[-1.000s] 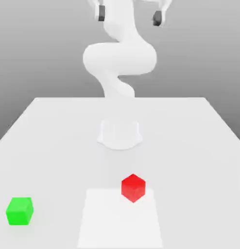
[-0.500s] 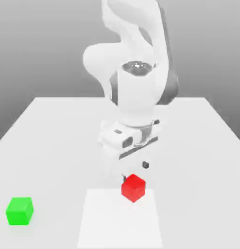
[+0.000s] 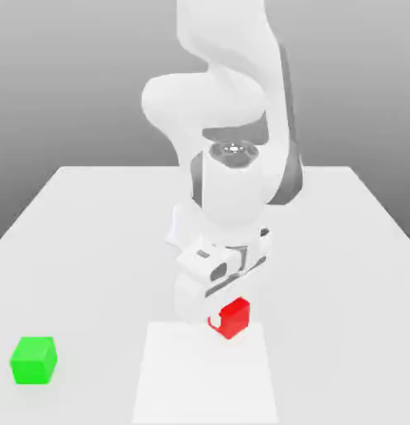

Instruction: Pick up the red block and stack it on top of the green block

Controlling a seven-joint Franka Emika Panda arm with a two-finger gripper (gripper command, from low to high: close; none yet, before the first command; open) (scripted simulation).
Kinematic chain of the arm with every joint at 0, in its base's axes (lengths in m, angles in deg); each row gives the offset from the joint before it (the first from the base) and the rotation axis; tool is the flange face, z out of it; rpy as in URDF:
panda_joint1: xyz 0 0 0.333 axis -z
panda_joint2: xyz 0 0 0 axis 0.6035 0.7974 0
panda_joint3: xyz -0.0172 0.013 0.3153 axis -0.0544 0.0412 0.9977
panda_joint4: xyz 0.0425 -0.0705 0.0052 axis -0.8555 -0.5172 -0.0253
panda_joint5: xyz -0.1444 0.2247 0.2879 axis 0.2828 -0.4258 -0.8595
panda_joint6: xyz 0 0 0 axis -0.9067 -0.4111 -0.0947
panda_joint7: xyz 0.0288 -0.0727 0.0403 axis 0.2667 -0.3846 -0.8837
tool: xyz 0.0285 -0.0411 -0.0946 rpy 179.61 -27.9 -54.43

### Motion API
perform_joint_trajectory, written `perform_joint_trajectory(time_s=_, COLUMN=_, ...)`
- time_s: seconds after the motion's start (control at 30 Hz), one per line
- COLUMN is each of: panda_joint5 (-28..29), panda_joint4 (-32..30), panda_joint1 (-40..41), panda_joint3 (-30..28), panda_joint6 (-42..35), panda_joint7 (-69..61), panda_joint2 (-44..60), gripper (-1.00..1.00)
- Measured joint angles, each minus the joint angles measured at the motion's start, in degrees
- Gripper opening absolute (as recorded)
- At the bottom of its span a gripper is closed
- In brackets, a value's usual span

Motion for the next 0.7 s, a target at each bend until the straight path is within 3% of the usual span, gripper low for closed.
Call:
perform_joint_trajectory(time_s=0.17, panda_joint5=-0.62, panda_joint4=1.19, panda_joint1=1.63, panda_joint3=-1.54, panda_joint6=-7.46, panda_joint7=1.72, panda_joint2=-6.22, gripper=-1.0)
perform_joint_trajectory(time_s=0.4, panda_joint5=-4.76, panda_joint4=12.08, panda_joint1=11.72, panda_joint3=-8.37, panda_joint6=-13.37, panda_joint7=9.61, panda_joint2=-0.84, gripper=-1.0)
perform_joint_trajectory(time_s=0.7, panda_joint5=-5.14, panda_joint4=25.82, panda_joint1=23.69, panda_joint3=-15.61, panda_joint6=-19.22, panda_joint7=22.82, panda_joint2=7.08, gripper=-1.0)
